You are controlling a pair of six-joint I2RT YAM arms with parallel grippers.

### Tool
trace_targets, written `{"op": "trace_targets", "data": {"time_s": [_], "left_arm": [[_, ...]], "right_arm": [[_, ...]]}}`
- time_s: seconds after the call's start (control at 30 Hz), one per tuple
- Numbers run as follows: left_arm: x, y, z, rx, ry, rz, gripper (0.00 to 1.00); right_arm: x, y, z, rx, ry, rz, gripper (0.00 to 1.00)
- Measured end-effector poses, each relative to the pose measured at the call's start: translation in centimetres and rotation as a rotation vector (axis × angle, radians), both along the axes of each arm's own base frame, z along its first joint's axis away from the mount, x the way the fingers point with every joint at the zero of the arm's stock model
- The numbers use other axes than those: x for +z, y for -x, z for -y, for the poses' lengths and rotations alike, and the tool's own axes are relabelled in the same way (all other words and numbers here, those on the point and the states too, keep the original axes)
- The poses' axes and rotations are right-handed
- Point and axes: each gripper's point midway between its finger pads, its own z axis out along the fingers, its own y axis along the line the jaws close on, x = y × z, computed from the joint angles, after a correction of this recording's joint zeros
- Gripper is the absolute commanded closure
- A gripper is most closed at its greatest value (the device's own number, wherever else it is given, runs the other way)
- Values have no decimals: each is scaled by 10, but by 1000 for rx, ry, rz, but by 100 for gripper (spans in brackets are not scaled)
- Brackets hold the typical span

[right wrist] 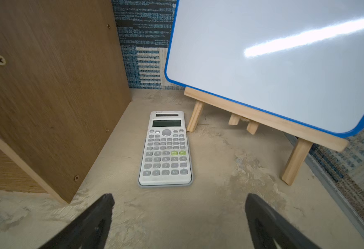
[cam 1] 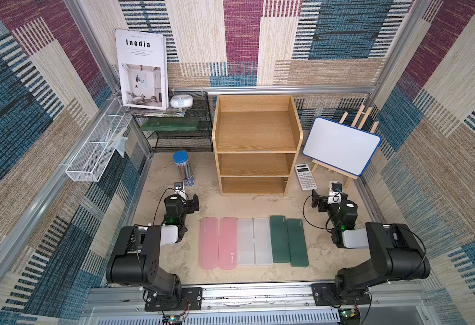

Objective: Place the pencil cases on the shelf according to color
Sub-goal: Pick up the pencil case from the center of the board.

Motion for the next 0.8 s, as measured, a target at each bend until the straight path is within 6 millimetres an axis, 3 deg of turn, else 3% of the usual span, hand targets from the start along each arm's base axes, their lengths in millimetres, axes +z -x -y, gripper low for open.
{"op": "trace_targets", "data": {"time_s": [0.8], "left_arm": [[0,0,-1,0,2,0,2]], "right_arm": [[2,-3,0,-2,-5,-10,1]]}}
